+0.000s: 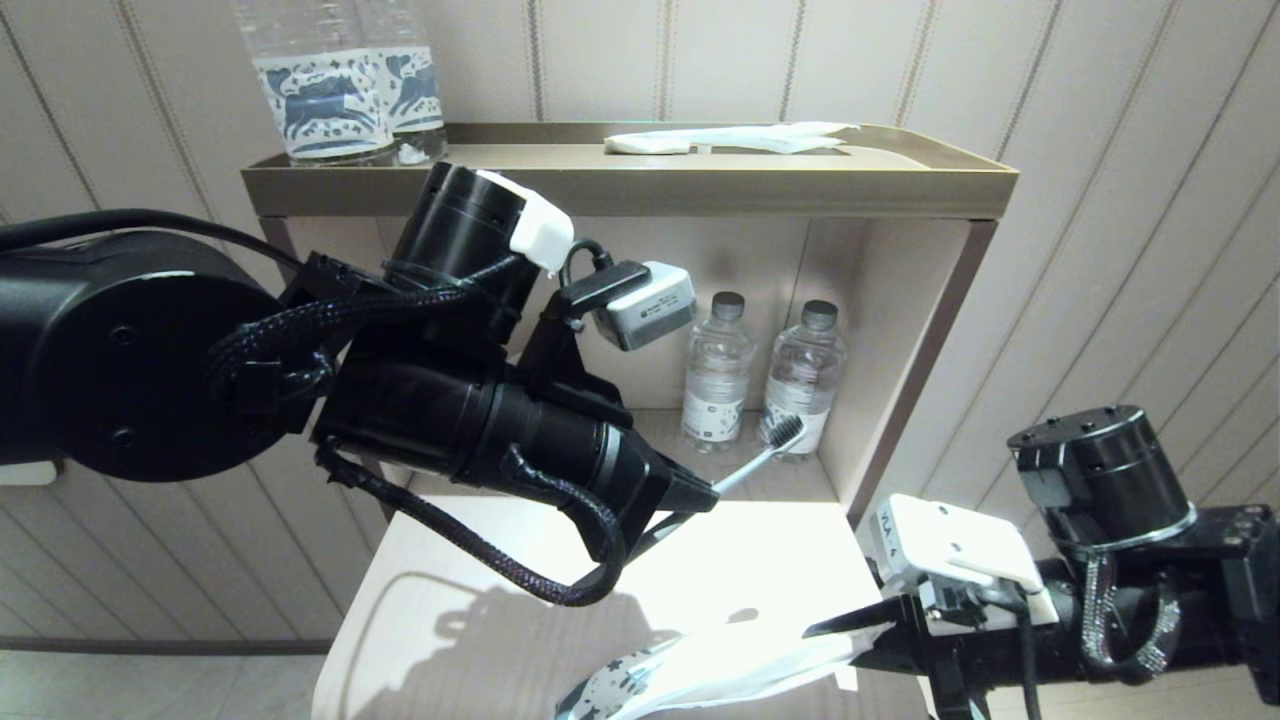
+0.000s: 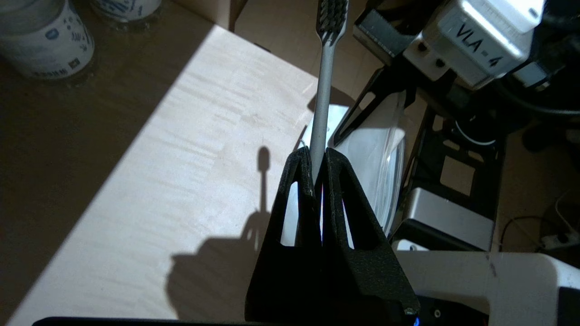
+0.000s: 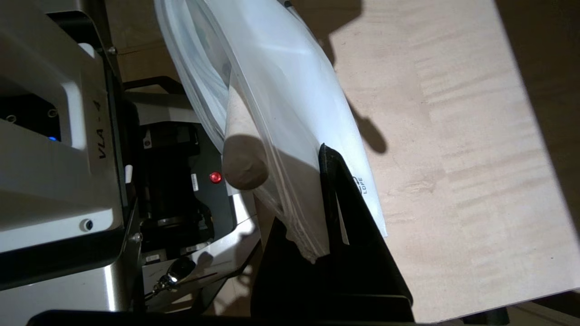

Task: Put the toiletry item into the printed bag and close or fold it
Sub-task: Place the toothbrush in the storage bag

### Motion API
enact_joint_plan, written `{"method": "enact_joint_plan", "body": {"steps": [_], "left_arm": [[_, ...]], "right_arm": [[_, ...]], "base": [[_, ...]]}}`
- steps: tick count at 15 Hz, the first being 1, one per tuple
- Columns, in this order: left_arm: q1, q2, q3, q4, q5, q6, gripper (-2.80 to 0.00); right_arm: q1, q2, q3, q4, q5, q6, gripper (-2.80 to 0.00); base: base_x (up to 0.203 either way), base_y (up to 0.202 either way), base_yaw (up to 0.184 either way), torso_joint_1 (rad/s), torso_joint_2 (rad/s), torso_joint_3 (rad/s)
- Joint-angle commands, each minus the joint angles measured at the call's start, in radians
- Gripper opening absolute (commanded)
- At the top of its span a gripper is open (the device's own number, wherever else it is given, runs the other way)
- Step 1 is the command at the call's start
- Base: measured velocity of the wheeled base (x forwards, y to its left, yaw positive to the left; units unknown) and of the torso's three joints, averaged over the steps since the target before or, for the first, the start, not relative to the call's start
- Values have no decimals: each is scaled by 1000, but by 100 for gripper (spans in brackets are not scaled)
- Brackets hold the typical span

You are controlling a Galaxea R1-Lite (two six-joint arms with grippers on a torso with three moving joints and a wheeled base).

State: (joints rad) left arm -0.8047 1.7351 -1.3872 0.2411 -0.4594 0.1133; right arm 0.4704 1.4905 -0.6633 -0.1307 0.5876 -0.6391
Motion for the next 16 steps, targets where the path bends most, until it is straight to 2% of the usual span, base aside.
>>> {"method": "enact_joint_plan", "body": {"steps": [1, 7, 10, 13, 16], "left_arm": [[-5, -10, -7, -55, -1, -29, -280], [-43, 32, -21, -240, 10, -121, -280], [-63, 81, -17, -261, 11, -141, -280], [-85, 130, -21, -317, 14, -188, -280], [-100, 185, -31, -393, 85, -268, -280]], "right_arm": [[-24, 38, -32, -1, 3, 2, -280], [-127, 68, -102, -2, 9, 30, -280], [-128, 69, -102, -1, 14, 30, -280], [-128, 70, -102, -1, 15, 30, -280], [-128, 67, -101, -1, 15, 30, -280]], "base": [[0, 0, 0, 0, 0, 0], [0, 0, 0, 0, 0, 0], [0, 0, 0, 0, 0, 0], [0, 0, 0, 0, 0, 0], [0, 0, 0, 0, 0, 0]]}}
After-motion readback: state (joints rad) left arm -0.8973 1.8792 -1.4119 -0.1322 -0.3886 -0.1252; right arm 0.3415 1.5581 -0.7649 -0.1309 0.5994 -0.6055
